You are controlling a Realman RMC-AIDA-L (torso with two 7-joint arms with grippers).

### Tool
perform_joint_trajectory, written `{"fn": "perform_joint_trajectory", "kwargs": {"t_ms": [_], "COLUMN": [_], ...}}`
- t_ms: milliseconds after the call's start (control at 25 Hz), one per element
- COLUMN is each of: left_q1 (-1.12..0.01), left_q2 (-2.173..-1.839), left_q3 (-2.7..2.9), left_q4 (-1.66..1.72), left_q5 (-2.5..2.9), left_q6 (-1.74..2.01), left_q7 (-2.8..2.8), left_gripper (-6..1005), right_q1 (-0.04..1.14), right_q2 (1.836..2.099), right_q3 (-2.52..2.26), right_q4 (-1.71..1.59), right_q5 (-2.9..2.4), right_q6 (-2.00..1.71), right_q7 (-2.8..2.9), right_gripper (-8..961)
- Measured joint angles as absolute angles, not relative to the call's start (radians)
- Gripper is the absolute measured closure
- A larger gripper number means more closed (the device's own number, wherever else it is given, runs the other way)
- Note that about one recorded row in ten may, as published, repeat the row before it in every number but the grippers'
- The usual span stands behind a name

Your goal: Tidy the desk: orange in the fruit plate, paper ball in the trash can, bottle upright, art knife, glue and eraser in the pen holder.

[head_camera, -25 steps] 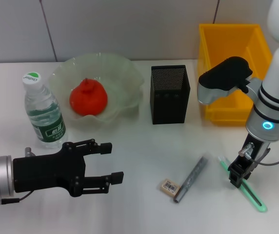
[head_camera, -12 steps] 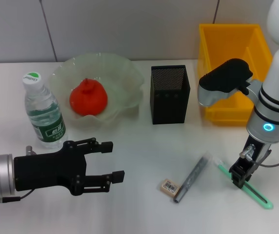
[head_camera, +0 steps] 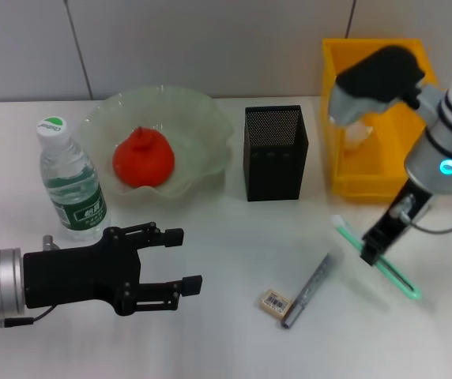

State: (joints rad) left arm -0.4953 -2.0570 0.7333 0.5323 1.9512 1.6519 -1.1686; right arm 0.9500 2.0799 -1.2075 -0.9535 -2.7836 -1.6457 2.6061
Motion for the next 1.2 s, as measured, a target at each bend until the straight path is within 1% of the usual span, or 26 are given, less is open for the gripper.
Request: {"fn": "perform_joint_trajectory", "kwargs": {"t_ms": [80, 240, 520, 920, 1000, 1200], "left_q1": [-0.496, -0.497, -0.497, -0.495, -0.497, -0.498], "left_q2": [-2.057, -2.057, -2.057, -2.060, -2.060, -2.060], "left_q3": [0.733, 0.733, 0.733, 0.731, 0.732, 0.733], "left_q4": [0.532, 0.532, 0.532, 0.509, 0.507, 0.507], "left_q5": [1.951, 1.951, 1.951, 1.945, 1.944, 1.944], "left_q6": [1.652, 1.651, 1.651, 1.661, 1.662, 1.663], "left_q7": [-1.169, -1.169, -1.169, -1.160, -1.159, -1.159], "left_gripper": [187, 187, 187, 187, 187, 187], "right_q1": [0.937, 0.865, 0.793, 0.716, 0.684, 0.667], "right_q2": [2.079, 2.077, 2.077, 2.076, 2.076, 2.076], "right_q3": [-1.198, -1.176, -1.062, -0.889, -0.875, -0.874], "right_q4": [-0.988, -1.123, -1.179, -1.109, -1.073, -0.969], "right_q5": [-2.753, -2.633, -2.412, -2.080, -1.978, -1.855], "right_q6": [-1.654, -1.658, -1.604, -1.513, -1.451, -1.338], "right_q7": [2.590, 2.521, 2.381, 2.129, 2.017, 1.856], "right_gripper": [777, 773, 763, 750, 747, 741]}}
